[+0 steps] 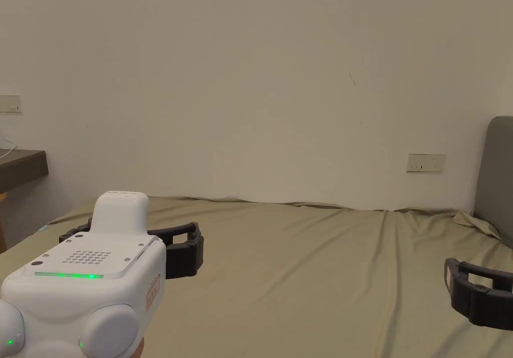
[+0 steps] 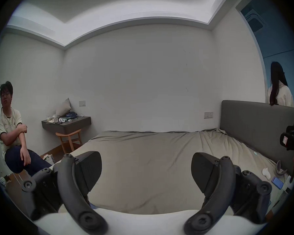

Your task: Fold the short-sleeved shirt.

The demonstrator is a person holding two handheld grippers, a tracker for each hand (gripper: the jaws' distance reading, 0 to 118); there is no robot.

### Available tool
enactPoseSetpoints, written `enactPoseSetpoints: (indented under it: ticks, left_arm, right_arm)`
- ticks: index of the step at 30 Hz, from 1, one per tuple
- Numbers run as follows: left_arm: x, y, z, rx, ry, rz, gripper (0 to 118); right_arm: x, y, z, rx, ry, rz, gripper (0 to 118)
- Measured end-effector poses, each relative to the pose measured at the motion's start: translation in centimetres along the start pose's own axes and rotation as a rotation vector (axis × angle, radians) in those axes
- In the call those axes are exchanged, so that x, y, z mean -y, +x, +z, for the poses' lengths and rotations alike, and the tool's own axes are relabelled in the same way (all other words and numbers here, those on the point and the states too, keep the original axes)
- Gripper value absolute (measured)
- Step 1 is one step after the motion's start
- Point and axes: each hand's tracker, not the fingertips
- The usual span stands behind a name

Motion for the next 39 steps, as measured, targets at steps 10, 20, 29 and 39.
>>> enactPoseSetpoints:
  ticks: [10, 20, 29, 39]
  left_arm:
    - [-0.2, 0.06, 0.03, 0.005, 0.011, -0.006, 113]
    - [-0.3, -0.29, 0.23, 0.004, 0.019, 0.002, 113]
    - [-0.45, -0.52, 0.18, -0.006, 0.025, 0.0, 113]
    - [-0.32, -0.71, 0.01, 0.001, 0.025, -0.001, 113]
  right_arm:
    - [-0.02, 0.14, -0.05, -0.005, 0.003, -0.002, 118]
    - [-0.14, -0.01, 0.07, -0.011, 0.01, -0.004, 118]
    - [-0.2, -0.14, -0.04, -0.017, 0.01, 0.001, 118]
    - [-0.24, -0.19, -0.22, -0.019, 0.011, -0.001, 118]
